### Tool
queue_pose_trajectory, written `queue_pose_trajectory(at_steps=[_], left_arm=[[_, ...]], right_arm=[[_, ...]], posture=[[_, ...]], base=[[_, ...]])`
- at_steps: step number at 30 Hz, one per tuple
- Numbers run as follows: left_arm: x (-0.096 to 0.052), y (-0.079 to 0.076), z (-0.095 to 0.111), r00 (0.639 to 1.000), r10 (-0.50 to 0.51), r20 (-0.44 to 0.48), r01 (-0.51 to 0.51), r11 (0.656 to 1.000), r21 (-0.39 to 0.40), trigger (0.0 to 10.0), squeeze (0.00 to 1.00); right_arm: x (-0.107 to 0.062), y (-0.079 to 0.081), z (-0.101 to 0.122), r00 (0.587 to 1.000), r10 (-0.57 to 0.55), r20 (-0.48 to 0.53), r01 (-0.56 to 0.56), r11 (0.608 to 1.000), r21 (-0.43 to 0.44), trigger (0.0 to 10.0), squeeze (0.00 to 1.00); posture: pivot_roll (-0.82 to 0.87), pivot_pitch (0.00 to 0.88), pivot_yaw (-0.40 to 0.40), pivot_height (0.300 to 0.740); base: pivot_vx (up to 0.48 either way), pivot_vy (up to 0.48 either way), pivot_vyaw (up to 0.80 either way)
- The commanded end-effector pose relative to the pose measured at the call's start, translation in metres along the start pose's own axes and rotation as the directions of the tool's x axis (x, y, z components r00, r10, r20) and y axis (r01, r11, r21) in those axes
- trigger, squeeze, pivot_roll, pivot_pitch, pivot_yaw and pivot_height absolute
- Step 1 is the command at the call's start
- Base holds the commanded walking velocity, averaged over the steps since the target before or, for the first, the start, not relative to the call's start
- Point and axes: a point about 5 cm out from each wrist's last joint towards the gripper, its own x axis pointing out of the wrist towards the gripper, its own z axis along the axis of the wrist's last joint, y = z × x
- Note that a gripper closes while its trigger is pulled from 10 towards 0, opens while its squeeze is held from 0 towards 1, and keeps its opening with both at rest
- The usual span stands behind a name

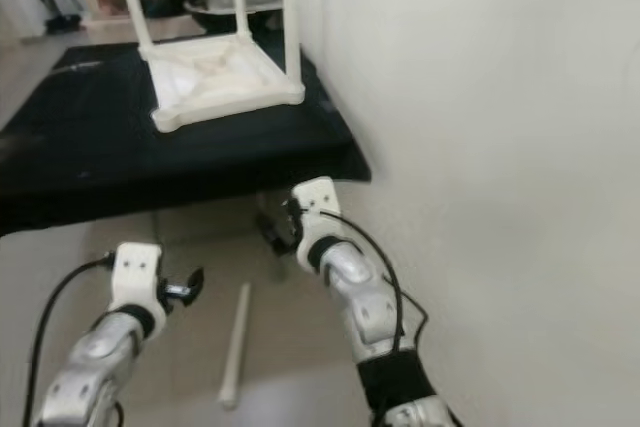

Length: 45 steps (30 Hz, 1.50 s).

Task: Building children table

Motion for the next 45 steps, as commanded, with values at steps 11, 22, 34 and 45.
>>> queue_pose_trajectory(at_steps=[11,22,34,45], left_arm=[[-0.0017,0.0081,0.0015,0.999,0.037,0.017,-0.037,0.999,0.000,10.0,0.00],[-0.0021,0.0066,0.0029,0.999,0.030,0.033,-0.030,1.000,0.004,10.0,0.00],[-0.0008,0.0068,0.0044,0.999,0.038,0.035,-0.038,0.999,-0.005,10.0,0.00],[-0.0012,0.0063,0.0049,0.998,0.040,0.044,-0.040,0.999,-0.017,10.0,0.00]], right_arm=[[-0.0006,0.0107,-0.0018,0.999,0.038,0.005,-0.038,0.998,-0.059,10.0,0.00],[-0.0025,0.0122,-0.0053,0.999,0.040,-0.005,-0.040,0.997,-0.059,10.0,0.00],[0.0000,0.0129,-0.0035,0.999,0.045,0.001,-0.044,0.997,-0.067,10.0,0.00],[-0.0013,0.0107,-0.0037,0.999,0.050,0.002,-0.050,0.995,-0.084,10.0,0.00]], posture=[[0.08,0.000,-0.019,0.740],[0.08,0.000,-0.020,0.740],[0.08,0.000,-0.025,0.740],[0.08,0.000,-0.021,0.740]], base=[[0.000,0.000,0.00],[0.000,0.000,0.00],[0.000,-0.249,0.00],[0.000,0.000,0.07]])
